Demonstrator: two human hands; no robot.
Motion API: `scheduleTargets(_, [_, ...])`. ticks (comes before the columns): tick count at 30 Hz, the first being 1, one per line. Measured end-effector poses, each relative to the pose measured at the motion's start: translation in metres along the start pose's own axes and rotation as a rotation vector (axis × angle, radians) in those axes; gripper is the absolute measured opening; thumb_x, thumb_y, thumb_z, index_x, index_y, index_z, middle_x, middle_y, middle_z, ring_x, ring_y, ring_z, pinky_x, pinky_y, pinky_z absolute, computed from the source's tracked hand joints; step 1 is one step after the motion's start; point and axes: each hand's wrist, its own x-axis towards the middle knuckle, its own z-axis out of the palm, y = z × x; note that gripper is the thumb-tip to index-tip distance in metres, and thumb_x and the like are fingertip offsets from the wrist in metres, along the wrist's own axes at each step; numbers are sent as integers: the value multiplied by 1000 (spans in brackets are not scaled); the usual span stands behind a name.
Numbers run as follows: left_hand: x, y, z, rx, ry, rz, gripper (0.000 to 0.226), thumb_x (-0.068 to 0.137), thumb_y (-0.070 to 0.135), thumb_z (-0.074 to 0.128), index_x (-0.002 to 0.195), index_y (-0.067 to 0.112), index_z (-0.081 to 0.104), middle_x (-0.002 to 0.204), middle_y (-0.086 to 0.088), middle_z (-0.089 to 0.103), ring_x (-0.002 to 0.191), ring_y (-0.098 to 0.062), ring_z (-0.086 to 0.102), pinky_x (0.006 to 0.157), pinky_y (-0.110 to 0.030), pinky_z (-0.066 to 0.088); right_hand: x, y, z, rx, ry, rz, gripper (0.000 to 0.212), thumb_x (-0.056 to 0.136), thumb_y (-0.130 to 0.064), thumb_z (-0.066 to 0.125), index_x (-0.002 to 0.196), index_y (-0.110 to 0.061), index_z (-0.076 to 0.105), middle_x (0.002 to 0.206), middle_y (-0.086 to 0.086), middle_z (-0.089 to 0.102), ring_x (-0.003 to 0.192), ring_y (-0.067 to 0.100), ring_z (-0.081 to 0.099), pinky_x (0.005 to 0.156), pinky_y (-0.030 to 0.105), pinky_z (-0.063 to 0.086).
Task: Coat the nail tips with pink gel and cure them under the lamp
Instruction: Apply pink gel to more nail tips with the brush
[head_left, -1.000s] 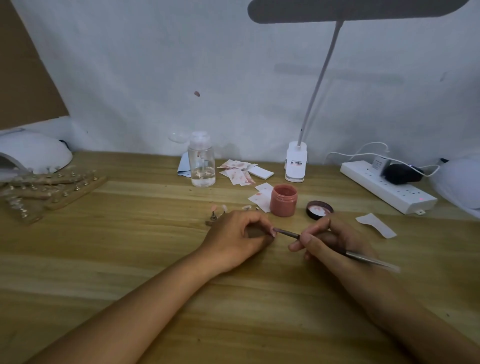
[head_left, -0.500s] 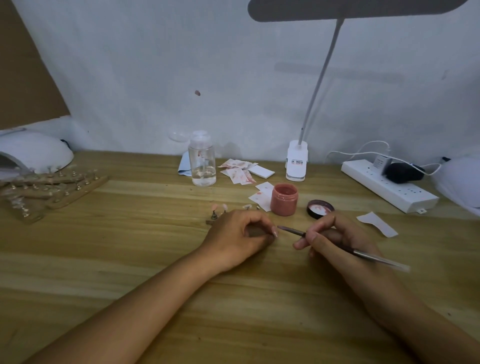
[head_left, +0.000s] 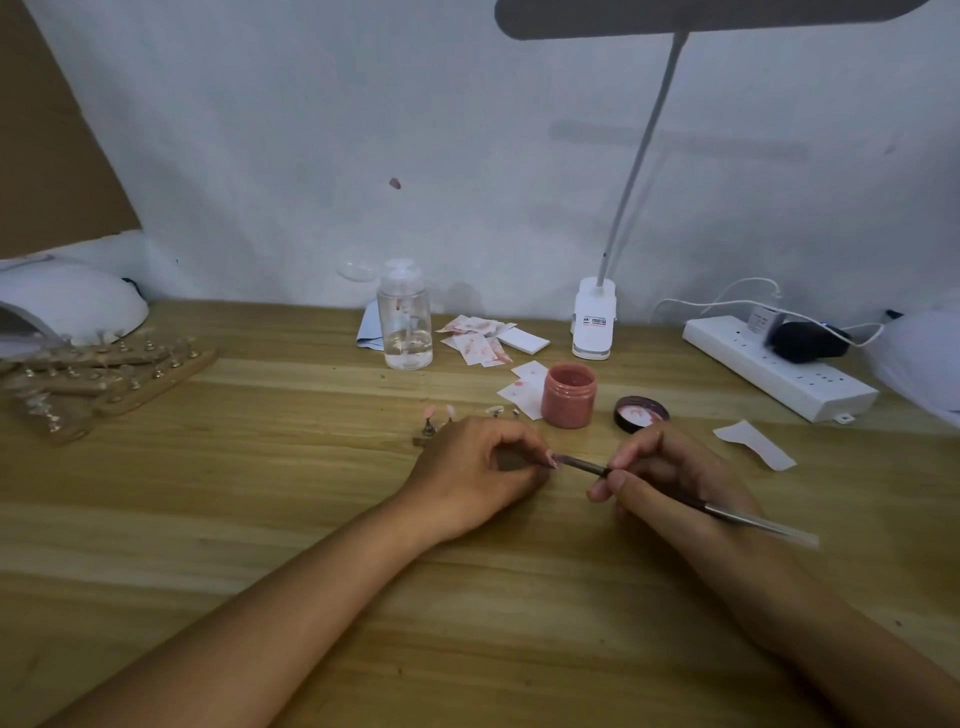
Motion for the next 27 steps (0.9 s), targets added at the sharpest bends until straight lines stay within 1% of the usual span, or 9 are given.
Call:
scheduleTargets(2, [1,0,0,6,-2,1,8,84,13,75,91,19,76,51,38,52,49,22,46,48,-1,28,0,0,0,-6,-3,3,7,88,1,61,94,1,57,80,8,74,75,12,67,68,15,47])
scheduleTargets(5, [1,0,0,1,-5,3,9,85,14,75,93,18,77,54,39,54,50,23,46,49,1,28,0,0,1,-21,1,8,7,87,2,63,92,0,58,79,10,73,81,23,67,71,23,49])
scheduleTargets(7, [1,0,0,1,-5,10,10,85,12,75,93,17,77,51,38,52,50,23,45,49,1,28,0,-1,1,-30,12,8,7,87,2,63,91,0,58,79,12,72,83,28,66,71,27,49])
scheduleTargets(10, [1,0,0,2,-5,16,10,85,12,74,92,18,77,50,38,52,49,23,45,49,1,28,0,-1,1,-40,27,7,7,86,4,63,90,1,58,77,12,72,81,27,65,69,23,48])
scheduleTargets(13, [0,0,0,2,-5,21,10,85,12,75,91,19,77,50,37,51,49,23,45,49,1,28,0,-2,1,-50,38,0,6,86,4,63,90,1,58,77,12,72,79,27,65,68,23,48])
scheduleTargets(17, [1,0,0,2,-2,18,9,85,13,75,91,19,77,51,38,53,49,23,45,48,1,27,-1,-3,1,-59,36,6,6,86,3,62,90,0,59,78,12,71,80,26,65,72,31,50])
scheduleTargets(20, [1,0,0,10,-4,19,9,85,14,75,92,20,77,50,38,52,49,23,45,48,1,27,0,-3,1,-70,30,12,6,87,2,62,90,-1,59,77,10,71,79,23,66,69,25,49])
scheduleTargets(25, [1,-2,0,0,2,16,9,85,14,75,90,21,78,56,37,56,50,22,46,49,1,28,1,-3,0,-74,38,15,5,87,3,61,89,-1,58,76,11,71,78,25,65,71,31,49])
scheduleTargets(27, [1,-2,0,-2,5,19,9,84,14,75,89,21,77,57,37,57,50,22,46,49,1,28,0,-3,1,-66,42,10,4,87,3,61,89,0,58,76,11,71,78,26,64,69,28,49])
